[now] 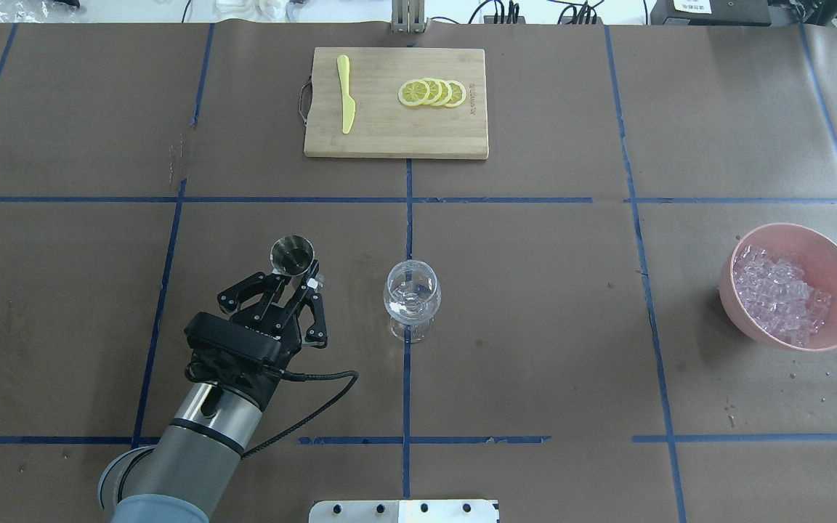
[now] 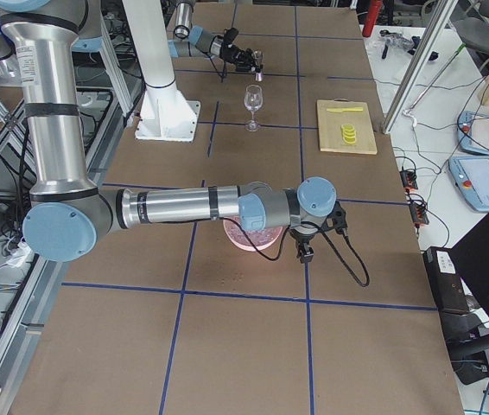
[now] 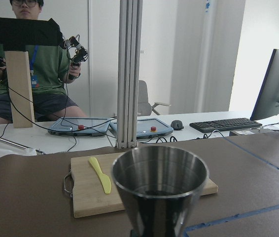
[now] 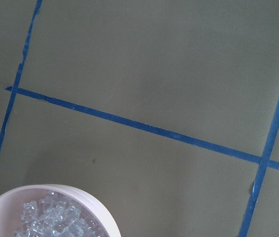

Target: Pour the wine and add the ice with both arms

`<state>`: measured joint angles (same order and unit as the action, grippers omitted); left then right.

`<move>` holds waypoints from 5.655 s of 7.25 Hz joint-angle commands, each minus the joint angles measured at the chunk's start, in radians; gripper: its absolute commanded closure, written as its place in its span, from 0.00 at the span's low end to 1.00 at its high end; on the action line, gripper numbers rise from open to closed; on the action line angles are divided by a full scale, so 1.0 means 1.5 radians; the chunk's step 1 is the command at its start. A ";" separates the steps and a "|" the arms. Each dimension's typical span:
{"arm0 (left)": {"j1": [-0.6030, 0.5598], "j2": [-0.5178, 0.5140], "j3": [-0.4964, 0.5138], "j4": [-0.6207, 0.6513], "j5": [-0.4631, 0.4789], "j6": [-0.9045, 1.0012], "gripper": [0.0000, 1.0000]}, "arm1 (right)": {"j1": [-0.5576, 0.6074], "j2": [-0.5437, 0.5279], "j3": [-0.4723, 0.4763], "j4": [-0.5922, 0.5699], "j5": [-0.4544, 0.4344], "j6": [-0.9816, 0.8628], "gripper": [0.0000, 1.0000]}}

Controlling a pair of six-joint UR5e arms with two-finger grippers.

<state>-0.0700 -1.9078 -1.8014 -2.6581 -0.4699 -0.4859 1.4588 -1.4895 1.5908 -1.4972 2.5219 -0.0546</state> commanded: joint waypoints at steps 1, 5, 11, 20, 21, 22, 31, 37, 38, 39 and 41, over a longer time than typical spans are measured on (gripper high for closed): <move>0.003 -0.022 -0.001 0.023 -0.004 0.110 1.00 | 0.000 0.000 -0.001 0.000 0.000 0.000 0.00; 0.006 -0.058 0.001 0.195 -0.002 0.214 1.00 | 0.000 0.000 -0.001 0.000 0.000 0.000 0.00; -0.001 -0.099 0.001 0.278 -0.001 0.405 1.00 | 0.000 0.000 0.001 0.000 0.000 0.001 0.00; -0.020 -0.108 -0.009 0.292 0.000 0.711 1.00 | 0.000 0.000 0.002 0.002 0.000 0.001 0.00; -0.020 -0.108 -0.017 0.322 0.000 0.753 1.00 | 0.000 0.000 0.001 0.002 0.000 0.001 0.00; -0.019 -0.108 -0.023 0.344 0.000 0.757 1.00 | 0.000 0.000 -0.001 0.002 0.000 0.000 0.00; -0.026 -0.051 -0.030 0.087 0.000 0.382 1.00 | 0.000 0.003 0.000 0.003 -0.001 -0.001 0.00; -0.029 0.205 -0.021 -0.187 -0.051 0.010 1.00 | 0.000 0.012 0.004 0.004 -0.002 0.000 0.00; -0.029 0.253 -0.009 -0.207 -0.056 -0.012 1.00 | 0.000 0.012 0.009 0.004 -0.003 0.000 0.00; -0.029 0.315 -0.007 -0.208 -0.095 -0.101 1.00 | 0.000 0.012 0.011 0.004 -0.004 0.000 0.00; -0.029 0.368 0.035 -0.217 -0.116 -0.155 1.00 | 0.000 0.012 0.013 0.004 -0.004 -0.001 0.00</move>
<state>-0.1142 -1.4019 -1.7892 -2.9744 -0.6167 -0.6591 1.4589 -1.4712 1.6084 -1.4910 2.5160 -0.0556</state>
